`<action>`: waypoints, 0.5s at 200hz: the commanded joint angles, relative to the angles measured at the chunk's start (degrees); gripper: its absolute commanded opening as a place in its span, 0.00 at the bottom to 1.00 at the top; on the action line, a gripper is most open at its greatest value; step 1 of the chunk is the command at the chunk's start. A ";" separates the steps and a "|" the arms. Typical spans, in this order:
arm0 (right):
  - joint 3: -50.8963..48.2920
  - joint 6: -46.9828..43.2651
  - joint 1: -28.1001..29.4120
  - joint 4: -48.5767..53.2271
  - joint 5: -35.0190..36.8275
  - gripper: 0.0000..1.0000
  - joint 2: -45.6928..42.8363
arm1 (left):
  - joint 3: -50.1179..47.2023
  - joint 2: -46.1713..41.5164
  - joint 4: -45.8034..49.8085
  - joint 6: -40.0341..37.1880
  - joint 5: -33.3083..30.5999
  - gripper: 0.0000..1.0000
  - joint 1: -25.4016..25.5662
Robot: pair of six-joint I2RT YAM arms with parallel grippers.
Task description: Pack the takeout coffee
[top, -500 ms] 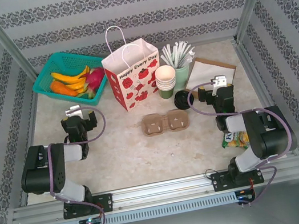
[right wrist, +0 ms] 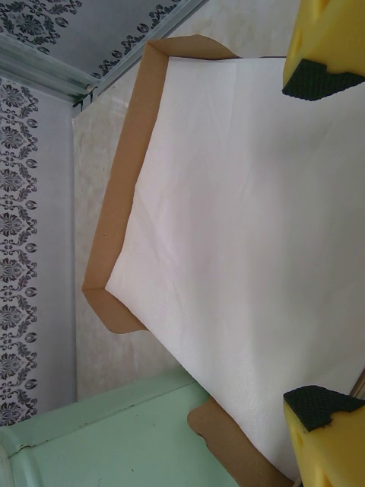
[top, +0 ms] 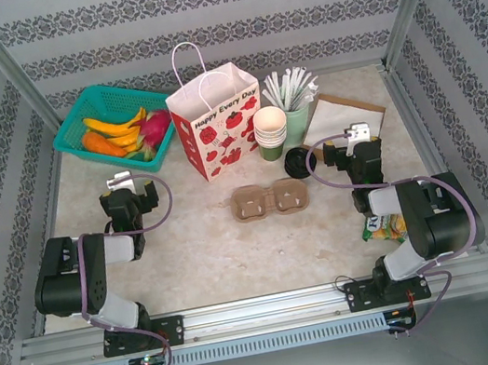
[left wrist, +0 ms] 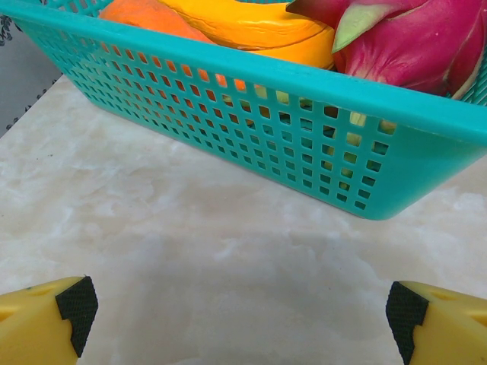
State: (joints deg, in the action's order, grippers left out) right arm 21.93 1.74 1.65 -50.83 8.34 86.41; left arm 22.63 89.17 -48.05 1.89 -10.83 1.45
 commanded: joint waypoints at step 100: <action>2.68 2.03 1.95 17.04 1.13 0.98 -16.90 | 4.56 -23.46 26.10 7.44 -4.98 1.00 1.32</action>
State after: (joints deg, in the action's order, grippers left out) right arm 21.98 1.56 2.04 -43.86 7.94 78.37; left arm 23.55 76.14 -36.18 2.83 -11.18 2.00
